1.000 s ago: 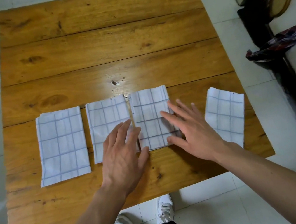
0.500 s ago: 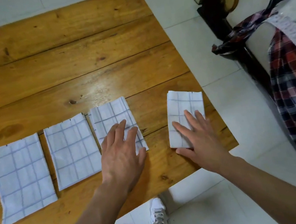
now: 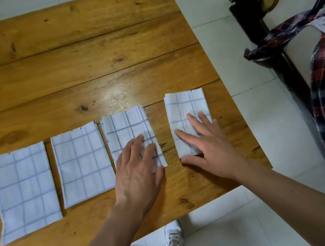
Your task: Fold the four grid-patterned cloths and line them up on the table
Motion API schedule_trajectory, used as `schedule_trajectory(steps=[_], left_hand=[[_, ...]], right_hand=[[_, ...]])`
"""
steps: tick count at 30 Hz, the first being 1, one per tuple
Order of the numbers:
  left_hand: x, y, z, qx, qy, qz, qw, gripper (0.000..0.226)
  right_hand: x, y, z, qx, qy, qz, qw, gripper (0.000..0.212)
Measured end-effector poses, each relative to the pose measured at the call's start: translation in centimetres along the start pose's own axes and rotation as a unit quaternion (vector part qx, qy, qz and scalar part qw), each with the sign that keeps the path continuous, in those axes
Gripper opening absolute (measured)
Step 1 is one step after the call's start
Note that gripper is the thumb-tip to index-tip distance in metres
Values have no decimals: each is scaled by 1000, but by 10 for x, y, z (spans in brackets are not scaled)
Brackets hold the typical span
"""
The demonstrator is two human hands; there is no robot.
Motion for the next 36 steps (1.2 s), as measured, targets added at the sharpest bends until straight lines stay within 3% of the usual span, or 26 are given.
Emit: schedule_trajectory(steps=[10, 36], left_hand=[[2, -1, -3, -3, 13, 3, 1000, 52], [-1, 1, -7, -6, 18, 31, 999, 53]], right_hand=[[-10, -16, -14, -45, 1, -8, 999, 68], [-12, -27, -12, -59, -6, 2, 998, 69]])
Point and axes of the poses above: each hand's wrist, its own z-axis away from the middle knuckle, its own x-axis out of the palm, y = z × x, the point moved 4 cm from there along -z, towards the middle knuckle, and after that the axes turned 9 degrees about x, right-handed, at the moved point
